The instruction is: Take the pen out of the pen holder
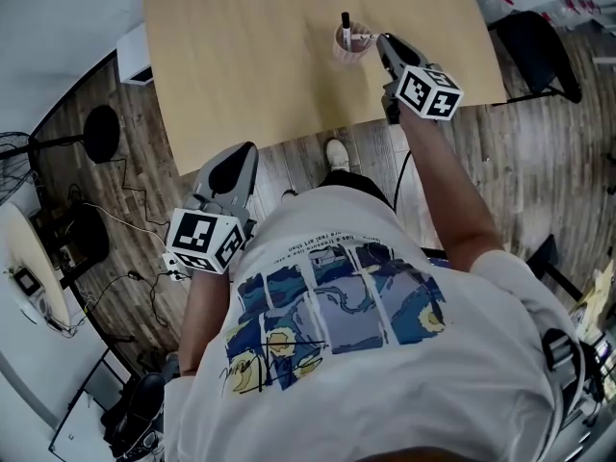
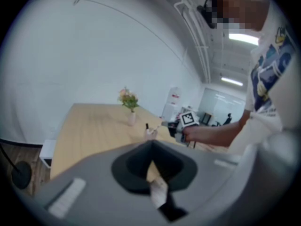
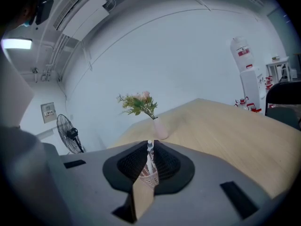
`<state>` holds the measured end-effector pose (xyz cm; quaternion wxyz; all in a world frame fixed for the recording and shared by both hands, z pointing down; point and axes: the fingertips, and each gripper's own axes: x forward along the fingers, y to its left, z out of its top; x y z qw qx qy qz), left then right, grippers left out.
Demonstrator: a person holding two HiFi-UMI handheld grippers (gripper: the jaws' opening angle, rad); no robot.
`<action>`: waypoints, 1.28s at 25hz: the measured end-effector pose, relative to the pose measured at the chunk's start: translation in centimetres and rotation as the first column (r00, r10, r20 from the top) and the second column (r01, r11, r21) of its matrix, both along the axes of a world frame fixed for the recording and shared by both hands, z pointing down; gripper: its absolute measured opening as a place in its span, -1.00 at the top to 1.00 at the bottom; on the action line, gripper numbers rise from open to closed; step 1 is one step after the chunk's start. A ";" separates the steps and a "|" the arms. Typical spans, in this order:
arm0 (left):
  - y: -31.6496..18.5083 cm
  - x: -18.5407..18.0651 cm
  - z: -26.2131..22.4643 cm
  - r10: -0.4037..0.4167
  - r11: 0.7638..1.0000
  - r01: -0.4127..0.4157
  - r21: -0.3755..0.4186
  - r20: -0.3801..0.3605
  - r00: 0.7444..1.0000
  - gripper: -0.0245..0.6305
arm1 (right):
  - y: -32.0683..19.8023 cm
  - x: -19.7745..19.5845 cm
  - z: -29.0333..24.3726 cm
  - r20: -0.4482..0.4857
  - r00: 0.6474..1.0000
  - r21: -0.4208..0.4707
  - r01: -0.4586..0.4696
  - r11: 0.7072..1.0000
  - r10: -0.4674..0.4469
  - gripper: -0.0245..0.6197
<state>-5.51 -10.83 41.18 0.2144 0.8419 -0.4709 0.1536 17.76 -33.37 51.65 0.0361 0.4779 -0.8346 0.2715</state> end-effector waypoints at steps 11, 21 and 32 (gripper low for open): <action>3.3 -2.1 0.2 0.021 0.999 -0.020 0.029 -0.052 0.998 0.90 | 2.8 0.7 -5.0 -0.072 0.997 0.112 -0.028 0.993 0.037 0.82; 6.7 -4.4 -0.5 0.081 0.995 -0.074 0.073 -0.100 0.992 0.90 | 9.6 -1.6 -10.7 -0.122 0.992 0.194 -0.001 0.981 0.025 0.82; 12.7 -7.2 -0.4 0.126 0.989 -0.117 0.086 -0.115 0.985 0.90 | 19.9 -5.0 -14.1 -0.156 0.987 0.213 0.068 0.975 -0.034 0.82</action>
